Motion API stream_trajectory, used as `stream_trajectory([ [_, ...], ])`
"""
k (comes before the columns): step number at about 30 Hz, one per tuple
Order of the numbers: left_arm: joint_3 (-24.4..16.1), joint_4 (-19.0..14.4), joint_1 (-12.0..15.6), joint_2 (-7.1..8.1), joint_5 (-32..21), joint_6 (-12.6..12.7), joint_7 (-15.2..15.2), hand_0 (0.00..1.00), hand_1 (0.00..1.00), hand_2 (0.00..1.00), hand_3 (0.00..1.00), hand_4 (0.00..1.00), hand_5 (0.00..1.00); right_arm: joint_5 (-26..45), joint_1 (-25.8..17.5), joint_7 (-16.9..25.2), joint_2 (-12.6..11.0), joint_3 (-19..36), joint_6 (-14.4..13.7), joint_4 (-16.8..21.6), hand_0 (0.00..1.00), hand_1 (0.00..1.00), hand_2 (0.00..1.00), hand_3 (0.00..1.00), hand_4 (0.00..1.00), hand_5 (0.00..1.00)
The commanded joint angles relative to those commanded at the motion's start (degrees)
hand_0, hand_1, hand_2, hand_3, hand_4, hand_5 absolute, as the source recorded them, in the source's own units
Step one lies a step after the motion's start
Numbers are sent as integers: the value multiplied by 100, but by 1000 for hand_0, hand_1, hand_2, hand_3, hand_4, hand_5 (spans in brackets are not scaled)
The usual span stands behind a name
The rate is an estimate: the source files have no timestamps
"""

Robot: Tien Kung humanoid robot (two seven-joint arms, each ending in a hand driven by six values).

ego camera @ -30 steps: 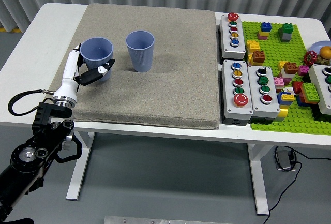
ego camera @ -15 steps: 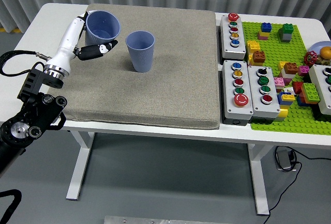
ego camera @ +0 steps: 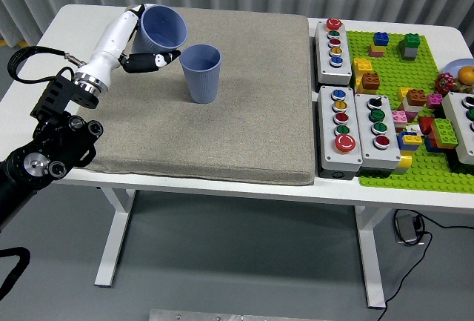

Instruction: Pick cup pour cup place

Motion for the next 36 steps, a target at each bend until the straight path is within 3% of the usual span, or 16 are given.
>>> stream_trajectory([
  [7, 297, 186, -282, 2, 250, -10, 28, 475, 497, 518, 530, 739, 53, 0, 3, -6, -1, -31, -7, -2, 690, 654, 595, 580, 2, 181],
  [14, 377, 321, -387, 2, 850, -9, 78, 476, 498, 518, 530, 739, 55, 0, -1, -9, -2, -36, -6, -1, 690, 654, 596, 580, 2, 180],
  [25, 538, 521, -569, 34, 1111, -2, 137, 477, 499, 519, 528, 735, 55, 0, 5, -9, -6, -24, -5, 0, 690, 654, 596, 580, 2, 179],
  [36, 724, 656, -788, 75, 1805, 46, 426, 479, 499, 519, 528, 734, 61, 0, -8, -10, -12, -31, -9, -2, 690, 653, 595, 580, 2, 181],
])
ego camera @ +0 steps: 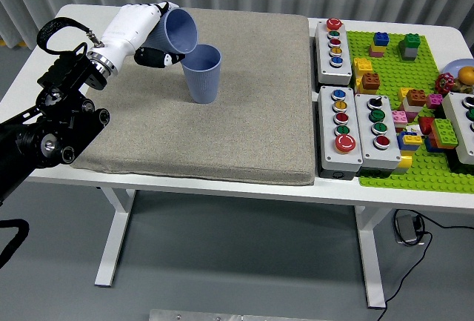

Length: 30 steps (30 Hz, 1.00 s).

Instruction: Pick cup pour cup place

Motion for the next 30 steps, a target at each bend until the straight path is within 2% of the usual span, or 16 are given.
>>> stream_trajectory([
  [4, 103, -7, -55, 33, 240, 2, 44, 479, 500, 519, 528, 734, 61, 0, -12, 0, -1, 5, 4, 0, 690, 653, 595, 580, 2, 180],
  [10, 264, -21, -135, 93, 282, 13, 118, 478, 501, 518, 528, 734, 65, 0, -16, -1, -5, 5, 3, 0, 690, 653, 595, 580, 2, 180],
  [13, 365, 45, -182, 100, 330, 132, 227, 478, 501, 518, 528, 734, 65, 0, -7, -2, -9, -11, 2, -1, 690, 653, 595, 580, 2, 180],
  [19, 483, 47, -250, 154, 464, 131, 317, 479, 503, 519, 526, 734, 66, 0, -5, 1, -17, -34, 0, -5, 689, 653, 595, 580, 2, 179],
  [30, 542, 33, -311, 157, 561, 132, 343, 479, 502, 518, 525, 733, 69, 0, 0, 1, -25, -37, 2, -6, 689, 654, 595, 580, 2, 180],
])
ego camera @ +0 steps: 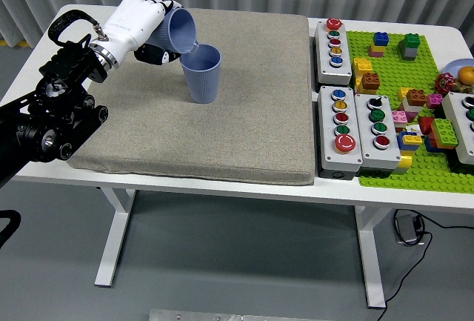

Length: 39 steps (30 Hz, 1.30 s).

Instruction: Pick cup pour cup place

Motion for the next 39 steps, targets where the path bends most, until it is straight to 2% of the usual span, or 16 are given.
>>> stream_trajectory([
  [12, 116, -141, -54, 15, 348, 52, 103, 480, 503, 517, 523, 728, 60, 0, 3, -6, -1, -19, -5, 0, 689, 653, 596, 580, 2, 181],
  [21, 205, -347, -90, 89, 772, -63, 374, 480, 504, 518, 523, 725, 55, 0, -10, -1, -7, -23, -7, -3, 689, 654, 595, 580, 2, 181],
  [39, 903, -432, -407, 296, 928, -20, 619, 481, 506, 519, 523, 719, 57, 0, -19, -2, -15, -28, -18, -6, 689, 655, 596, 580, 2, 179],
])
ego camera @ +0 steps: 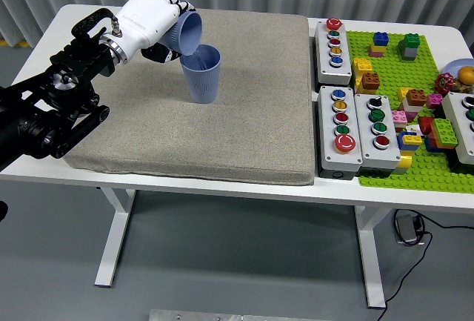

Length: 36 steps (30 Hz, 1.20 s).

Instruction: Pick cup pour cup place

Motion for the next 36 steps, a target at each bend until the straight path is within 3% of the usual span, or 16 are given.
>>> stream_trajectory([
  [20, 333, -27, -159, 80, 105, 70, 44, 484, 505, 516, 521, 710, 68, 0, -41, -13, 9, -18, 2, 4, 688, 655, 596, 580, 2, 177],
  [32, 321, -67, -155, 88, 142, 87, 62, 483, 504, 516, 519, 710, 72, 0, -38, -11, 8, -17, 1, 3, 689, 654, 596, 580, 2, 177],
  [36, 181, -89, -90, 92, -118, 143, 1, 483, 504, 516, 519, 710, 72, 0, -28, -9, 8, -17, -3, 2, 689, 654, 596, 580, 2, 177],
])
